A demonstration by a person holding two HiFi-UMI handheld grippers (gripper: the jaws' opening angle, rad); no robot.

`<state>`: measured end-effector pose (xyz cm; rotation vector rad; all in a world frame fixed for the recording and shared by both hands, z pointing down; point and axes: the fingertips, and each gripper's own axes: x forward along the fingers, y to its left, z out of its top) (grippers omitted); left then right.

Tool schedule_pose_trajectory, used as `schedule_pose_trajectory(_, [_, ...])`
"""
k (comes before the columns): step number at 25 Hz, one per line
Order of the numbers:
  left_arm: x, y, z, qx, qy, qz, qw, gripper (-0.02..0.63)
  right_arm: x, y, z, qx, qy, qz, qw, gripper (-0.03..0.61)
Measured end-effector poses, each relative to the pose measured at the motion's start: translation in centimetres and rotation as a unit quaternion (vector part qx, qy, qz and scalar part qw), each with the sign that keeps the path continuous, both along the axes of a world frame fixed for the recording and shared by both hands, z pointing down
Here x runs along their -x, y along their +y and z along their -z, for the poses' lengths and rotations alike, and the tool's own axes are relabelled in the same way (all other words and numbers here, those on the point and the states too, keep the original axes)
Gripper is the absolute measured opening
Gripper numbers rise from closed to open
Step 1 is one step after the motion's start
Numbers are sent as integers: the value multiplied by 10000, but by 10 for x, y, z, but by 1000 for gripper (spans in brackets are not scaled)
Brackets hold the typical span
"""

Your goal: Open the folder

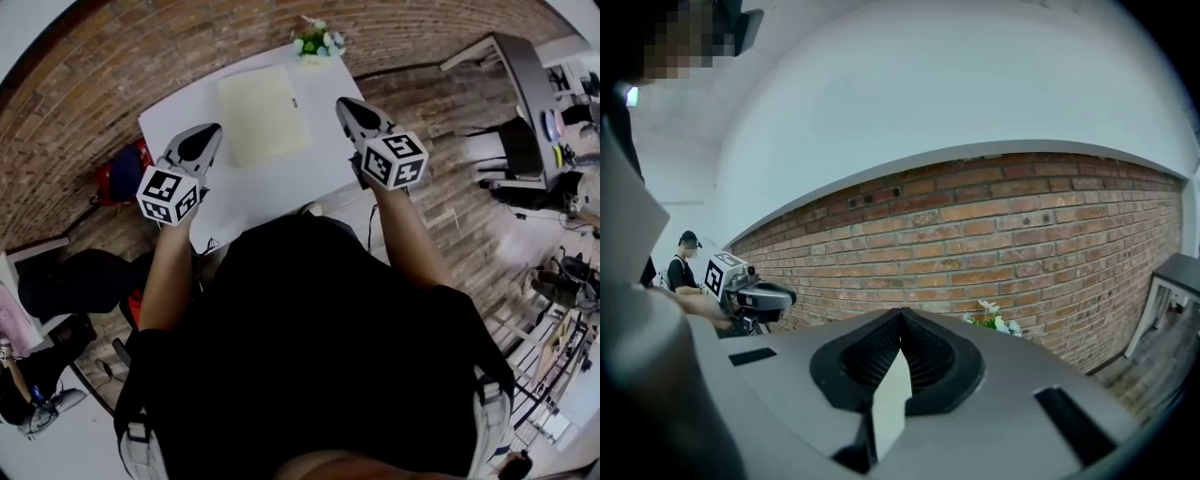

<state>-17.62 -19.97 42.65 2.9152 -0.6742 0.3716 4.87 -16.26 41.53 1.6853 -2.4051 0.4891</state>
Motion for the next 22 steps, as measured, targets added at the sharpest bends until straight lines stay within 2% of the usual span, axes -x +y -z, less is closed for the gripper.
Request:
schedule_pose_trajectory(12, [-10,2,8,-118,5,137,9998,18,-12,-5,-1,-23,34,173,9998,28])
schedule_pose_trajectory(22, [-23,-5,11,-173,-58,553,9983,18,-27,-29,-3,-37,26,615,9981,28])
